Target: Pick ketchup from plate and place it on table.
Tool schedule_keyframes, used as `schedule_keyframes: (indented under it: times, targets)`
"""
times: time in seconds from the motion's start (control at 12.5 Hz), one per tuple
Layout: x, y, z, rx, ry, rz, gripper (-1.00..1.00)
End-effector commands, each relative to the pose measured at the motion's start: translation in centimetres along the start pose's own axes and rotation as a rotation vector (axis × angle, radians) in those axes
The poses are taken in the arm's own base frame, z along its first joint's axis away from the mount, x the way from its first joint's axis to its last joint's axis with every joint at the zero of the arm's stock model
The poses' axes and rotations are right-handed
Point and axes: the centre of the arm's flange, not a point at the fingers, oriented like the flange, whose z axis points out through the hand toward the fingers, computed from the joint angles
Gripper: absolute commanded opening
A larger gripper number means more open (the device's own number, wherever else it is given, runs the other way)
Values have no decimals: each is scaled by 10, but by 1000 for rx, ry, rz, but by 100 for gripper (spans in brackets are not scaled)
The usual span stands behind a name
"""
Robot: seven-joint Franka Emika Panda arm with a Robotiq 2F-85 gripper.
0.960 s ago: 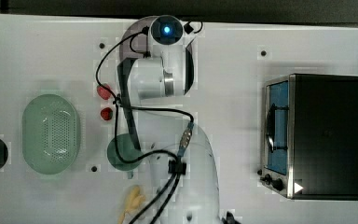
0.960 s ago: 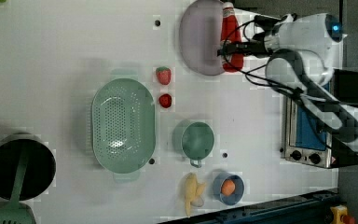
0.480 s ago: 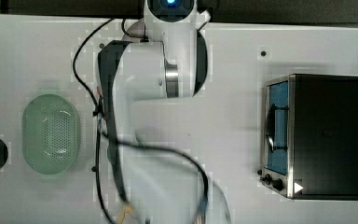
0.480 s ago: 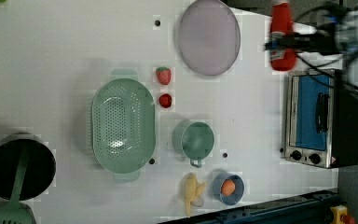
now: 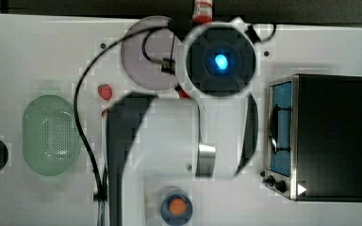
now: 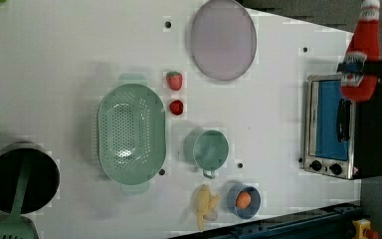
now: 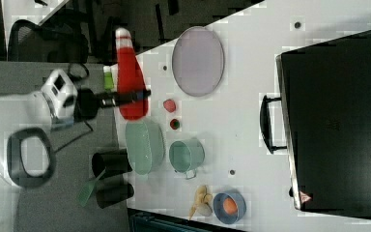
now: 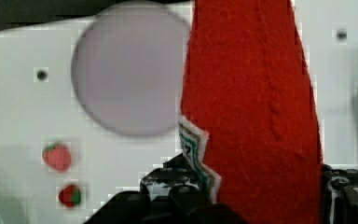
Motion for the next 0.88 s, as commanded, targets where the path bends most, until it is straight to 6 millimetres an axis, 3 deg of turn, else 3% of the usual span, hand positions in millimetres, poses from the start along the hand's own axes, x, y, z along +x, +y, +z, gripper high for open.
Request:
schedule_keyframes:
  times: [0.08, 0.24, 0.48, 0.88]
  targets:
    - [-47, 21, 67, -33, -169, 68, 18]
    - [-77, 38, 89, -41, -198, 94, 18]
    - [-111, 50, 144, -42, -190, 111, 18]
    - [-129, 52, 234, -34, -202, 110, 18]
